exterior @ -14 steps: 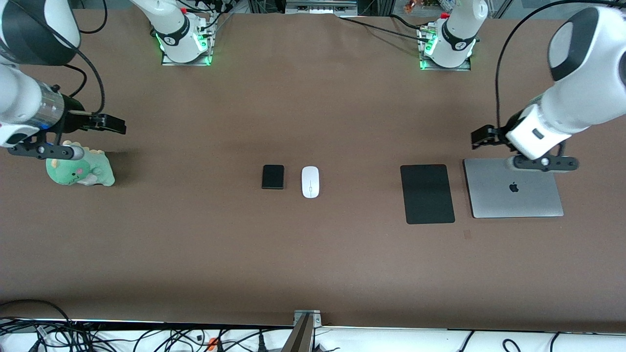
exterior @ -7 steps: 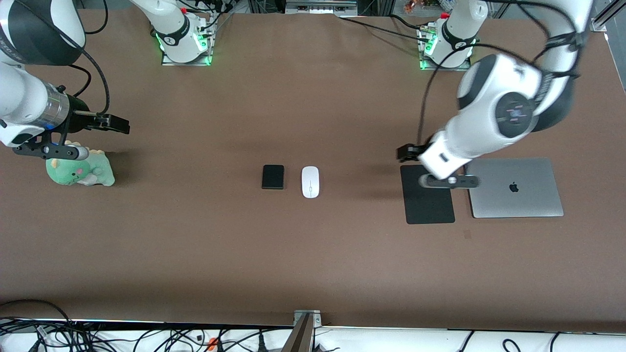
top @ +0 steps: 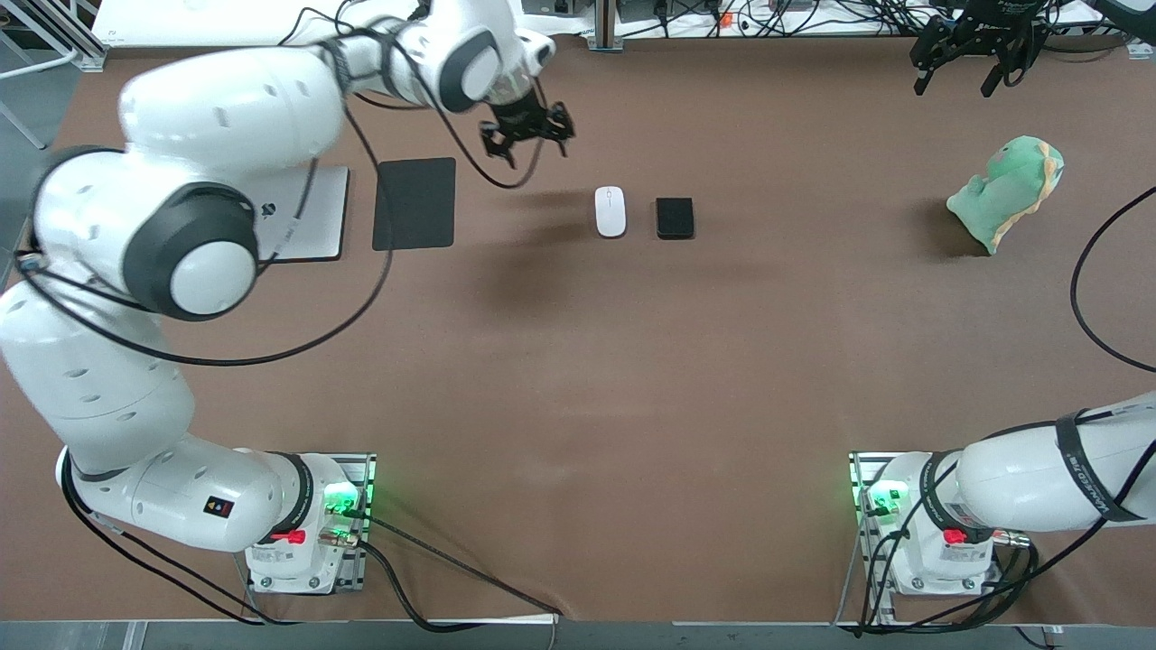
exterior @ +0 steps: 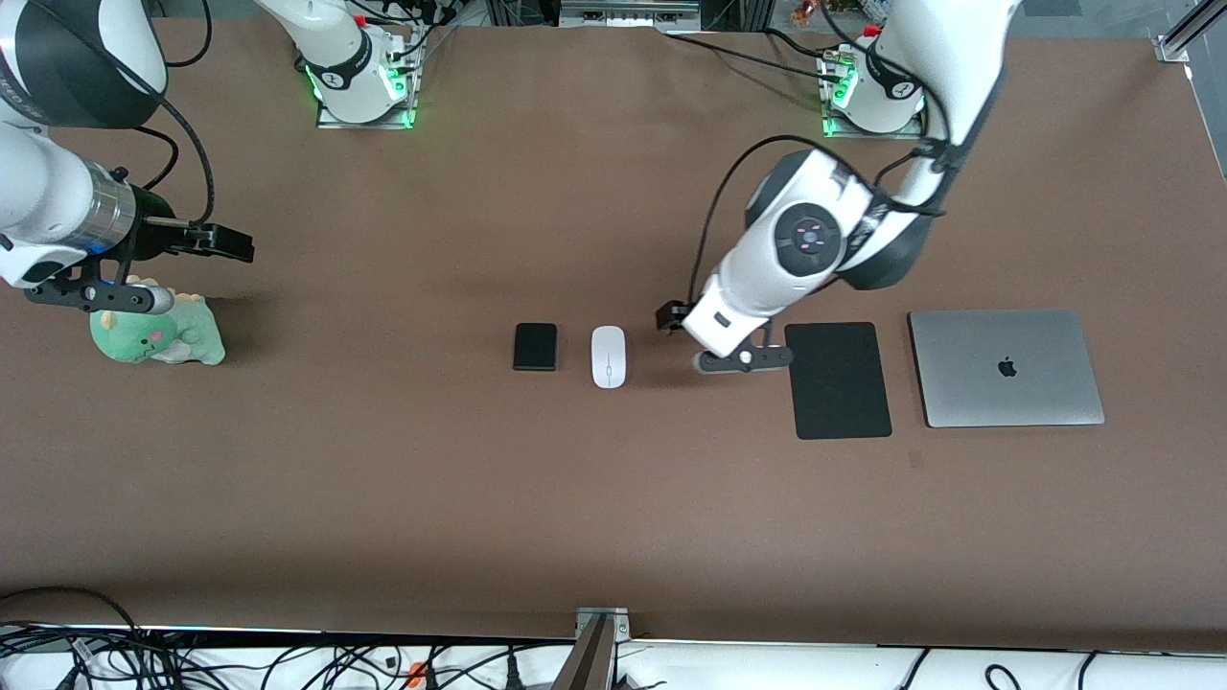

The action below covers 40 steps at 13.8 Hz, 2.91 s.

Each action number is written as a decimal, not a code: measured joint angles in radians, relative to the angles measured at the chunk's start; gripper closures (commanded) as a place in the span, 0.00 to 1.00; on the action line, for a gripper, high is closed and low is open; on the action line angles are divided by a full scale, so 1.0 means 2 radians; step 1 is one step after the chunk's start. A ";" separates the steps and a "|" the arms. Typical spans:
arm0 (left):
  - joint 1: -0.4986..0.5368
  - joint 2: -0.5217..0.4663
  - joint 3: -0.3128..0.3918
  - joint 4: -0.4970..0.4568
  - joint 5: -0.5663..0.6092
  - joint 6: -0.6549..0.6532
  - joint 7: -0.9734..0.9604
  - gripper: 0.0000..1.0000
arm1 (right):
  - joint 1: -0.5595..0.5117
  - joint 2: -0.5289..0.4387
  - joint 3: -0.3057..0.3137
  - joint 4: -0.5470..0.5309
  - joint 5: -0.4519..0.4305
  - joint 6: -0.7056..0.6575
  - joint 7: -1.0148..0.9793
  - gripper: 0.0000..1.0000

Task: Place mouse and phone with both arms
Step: 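Grasp the white mouse with the left gripper and lift it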

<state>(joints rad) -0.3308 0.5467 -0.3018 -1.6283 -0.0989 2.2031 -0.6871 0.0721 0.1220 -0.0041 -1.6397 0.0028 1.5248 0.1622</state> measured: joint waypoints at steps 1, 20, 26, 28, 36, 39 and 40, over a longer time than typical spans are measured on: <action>-0.014 0.017 0.000 0.011 0.005 0.009 -0.018 0.00 | 0.000 0.000 0.000 0.000 0.000 0.000 0.000 0.00; -0.151 0.163 0.064 0.098 0.082 0.088 -0.125 0.15 | 0.000 0.000 0.000 0.000 0.000 -0.001 0.000 0.00; -0.151 0.169 0.066 0.101 0.082 0.095 -0.118 0.74 | 0.000 0.000 0.000 0.000 0.000 -0.001 0.000 0.00; -0.150 0.170 0.068 0.103 0.082 0.095 -0.110 0.79 | 0.000 0.000 0.000 0.000 0.000 -0.001 0.000 0.00; -0.059 0.139 0.072 0.111 0.083 0.060 0.011 0.96 | 0.000 0.000 0.000 0.000 0.000 -0.001 0.000 0.00; -0.023 0.097 0.072 0.070 0.083 0.050 0.070 1.00 | 0.000 0.001 0.000 0.000 0.001 -0.001 0.000 0.00; -0.009 0.083 0.072 0.053 0.083 0.049 0.093 1.00 | 0.000 0.002 0.000 0.000 0.004 0.000 0.000 0.00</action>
<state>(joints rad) -0.3496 0.7121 -0.1569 -1.5230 0.0666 2.3002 -0.5013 0.0727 0.1255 -0.0041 -1.6395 0.0117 1.5238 0.1625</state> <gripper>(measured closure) 0.379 0.000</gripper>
